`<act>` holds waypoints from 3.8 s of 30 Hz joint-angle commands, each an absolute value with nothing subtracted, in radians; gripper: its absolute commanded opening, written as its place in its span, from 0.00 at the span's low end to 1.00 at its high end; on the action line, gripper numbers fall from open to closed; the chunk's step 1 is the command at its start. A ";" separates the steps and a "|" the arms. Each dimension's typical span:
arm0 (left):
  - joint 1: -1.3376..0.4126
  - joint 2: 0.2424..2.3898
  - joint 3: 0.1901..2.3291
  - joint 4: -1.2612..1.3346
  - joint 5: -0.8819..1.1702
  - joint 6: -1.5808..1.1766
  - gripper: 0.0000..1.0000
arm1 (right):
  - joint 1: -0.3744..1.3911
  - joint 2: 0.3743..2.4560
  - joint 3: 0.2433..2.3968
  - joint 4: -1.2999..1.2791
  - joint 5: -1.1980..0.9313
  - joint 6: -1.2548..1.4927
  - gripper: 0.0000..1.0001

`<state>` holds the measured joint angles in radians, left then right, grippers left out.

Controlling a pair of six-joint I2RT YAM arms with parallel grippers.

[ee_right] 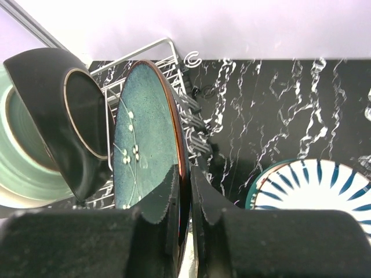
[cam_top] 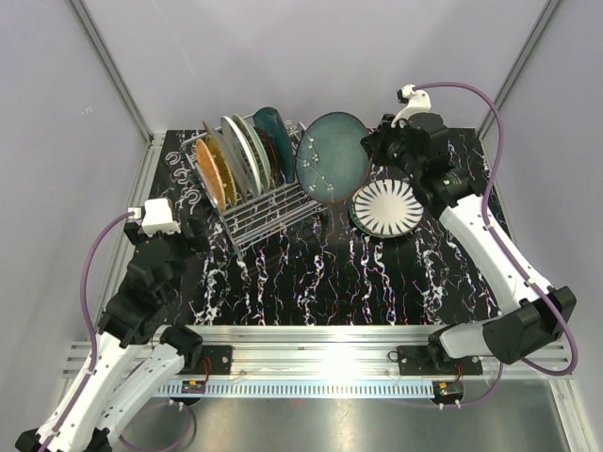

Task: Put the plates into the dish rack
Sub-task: Insert the plate into the dish rack

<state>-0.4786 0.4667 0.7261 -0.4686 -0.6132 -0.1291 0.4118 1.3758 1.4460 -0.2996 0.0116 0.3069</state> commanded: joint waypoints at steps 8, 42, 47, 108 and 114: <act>-0.477 0.462 0.724 -0.423 -0.620 -0.126 0.99 | 0.521 1.347 1.548 -0.127 0.121 0.166 0.00; -0.479 0.445 0.726 -0.423 -0.615 -0.126 0.99 | 0.678 1.537 1.793 -0.178 0.207 0.005 0.00; -0.477 0.443 0.726 -0.422 -0.615 -0.124 0.99 | 0.689 1.565 1.819 -0.172 0.219 -0.025 0.00; -0.479 0.437 0.724 -0.414 -0.580 -0.129 0.99 | 0.804 1.974 2.129 -0.193 0.442 -0.232 0.13; -0.479 0.440 0.724 -0.413 -0.580 -0.129 0.99 | 0.805 1.983 2.126 -0.198 0.433 -0.221 0.23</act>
<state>-0.4786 0.4438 0.7261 -0.4675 -0.5968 -0.1291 0.7914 1.9388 2.1075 -0.2253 0.4282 -0.3023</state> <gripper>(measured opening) 0.985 0.215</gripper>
